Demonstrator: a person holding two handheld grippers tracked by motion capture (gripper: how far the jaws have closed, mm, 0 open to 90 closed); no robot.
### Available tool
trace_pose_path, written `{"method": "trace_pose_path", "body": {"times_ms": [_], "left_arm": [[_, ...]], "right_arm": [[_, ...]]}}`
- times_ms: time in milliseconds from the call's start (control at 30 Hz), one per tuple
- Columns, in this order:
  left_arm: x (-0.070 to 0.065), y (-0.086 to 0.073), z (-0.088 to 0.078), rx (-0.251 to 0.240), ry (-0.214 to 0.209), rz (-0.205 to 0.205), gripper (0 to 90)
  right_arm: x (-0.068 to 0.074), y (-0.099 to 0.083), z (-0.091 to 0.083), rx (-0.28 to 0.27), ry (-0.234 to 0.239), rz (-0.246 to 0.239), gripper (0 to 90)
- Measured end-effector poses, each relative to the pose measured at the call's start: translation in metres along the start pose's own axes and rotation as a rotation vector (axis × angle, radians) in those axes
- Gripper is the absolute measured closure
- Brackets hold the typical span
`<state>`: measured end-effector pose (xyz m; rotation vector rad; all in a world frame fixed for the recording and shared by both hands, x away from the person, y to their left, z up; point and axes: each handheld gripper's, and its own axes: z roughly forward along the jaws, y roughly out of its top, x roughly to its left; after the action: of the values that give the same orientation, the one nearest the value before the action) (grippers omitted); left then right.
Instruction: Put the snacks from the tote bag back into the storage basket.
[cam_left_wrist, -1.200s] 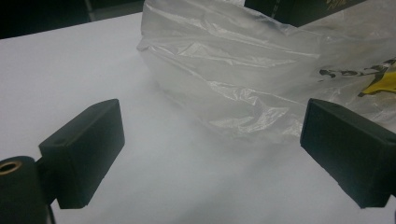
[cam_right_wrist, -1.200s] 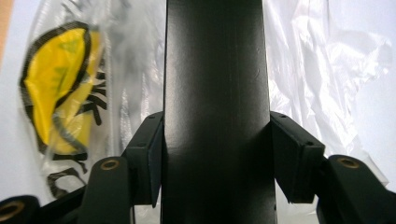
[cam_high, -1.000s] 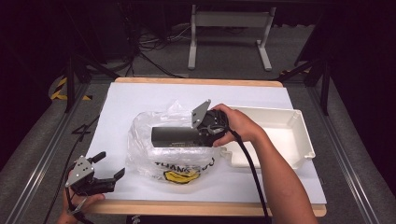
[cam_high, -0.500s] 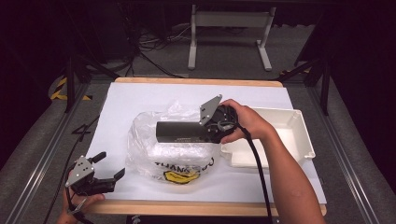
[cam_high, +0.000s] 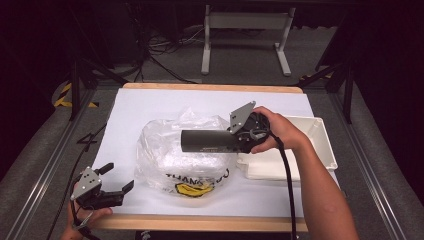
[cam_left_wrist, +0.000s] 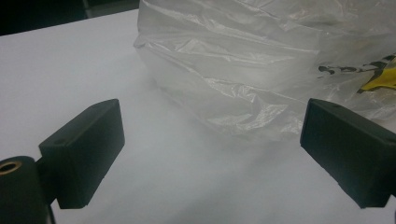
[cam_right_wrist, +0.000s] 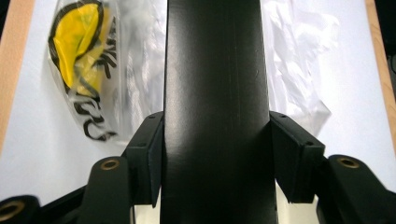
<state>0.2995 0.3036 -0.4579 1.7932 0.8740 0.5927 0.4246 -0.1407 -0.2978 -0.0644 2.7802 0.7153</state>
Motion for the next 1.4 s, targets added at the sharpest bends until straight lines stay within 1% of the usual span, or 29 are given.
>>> {"method": "trace_pose_path", "body": {"times_ms": [67,167,233,433,567,667,700,767,800,933,1033,1100,1167,1267,1300,1400], "left_arm": [[0.000,0.000,0.000,-0.001,0.000,-0.001,7.2],[0.000,0.000,0.000,-0.001,0.001,-0.001,7.2],[0.000,0.000,-0.001,-0.001,0.000,0.001,7.2],[0.001,0.000,-0.001,-0.001,0.003,-0.004,7.2],[0.001,0.000,-0.002,-0.003,0.005,-0.006,7.2],[0.002,0.001,-0.003,-0.015,0.009,-0.013,7.2],[0.002,0.001,-0.004,-0.017,0.012,-0.009,7.2],[0.002,0.001,-0.004,-0.024,0.013,-0.013,7.2],[0.002,0.002,-0.005,-0.025,0.014,-0.011,7.1],[0.001,0.002,-0.004,-0.026,0.014,-0.010,7.2],[0.002,0.002,-0.005,-0.027,0.014,-0.012,7.2],[0.002,0.002,-0.005,-0.028,0.014,-0.011,7.2],[0.002,0.002,-0.005,-0.028,0.015,-0.007,7.2],[0.002,0.002,-0.005,-0.030,0.017,-0.012,7.2],[0.002,0.003,-0.005,-0.029,0.016,-0.010,7.2],[0.002,0.003,-0.005,-0.029,0.017,-0.012,7.1]], "right_arm": [[0.000,-0.008,-0.006,-0.001,-0.007,0.010,42.8],[0.001,-0.012,-0.010,0.006,-0.014,0.012,42.8],[0.001,-0.017,-0.014,0.002,-0.022,0.025,42.7],[0.005,-0.030,-0.021,0.014,-0.020,0.034,42.8],[0.006,-0.041,-0.028,0.010,-0.031,0.048,42.7],[0.007,-0.048,-0.031,0.012,-0.036,0.058,42.8],[0.007,-0.050,-0.033,0.014,-0.038,0.061,42.7],[0.008,-0.055,-0.036,0.007,-0.039,0.070,42.7],[0.008,-0.060,-0.038,0.006,-0.043,0.073,42.7],[0.009,-0.066,-0.043,0.021,-0.053,0.078,42.7],[0.010,-0.074,-0.052,0.031,-0.066,0.086,42.8],[0.011,-0.078,-0.055,0.024,-0.066,0.097,42.7],[0.011,-0.081,-0.057,0.028,-0.065,0.097,42.7],[0.012,-0.088,-0.059,0.023,-0.070,0.112,42.7],[0.012,-0.093,-0.060,0.021,-0.070,0.118,42.7],[0.013,-0.098,-0.061,0.025,-0.069,0.123,42.7]]}}
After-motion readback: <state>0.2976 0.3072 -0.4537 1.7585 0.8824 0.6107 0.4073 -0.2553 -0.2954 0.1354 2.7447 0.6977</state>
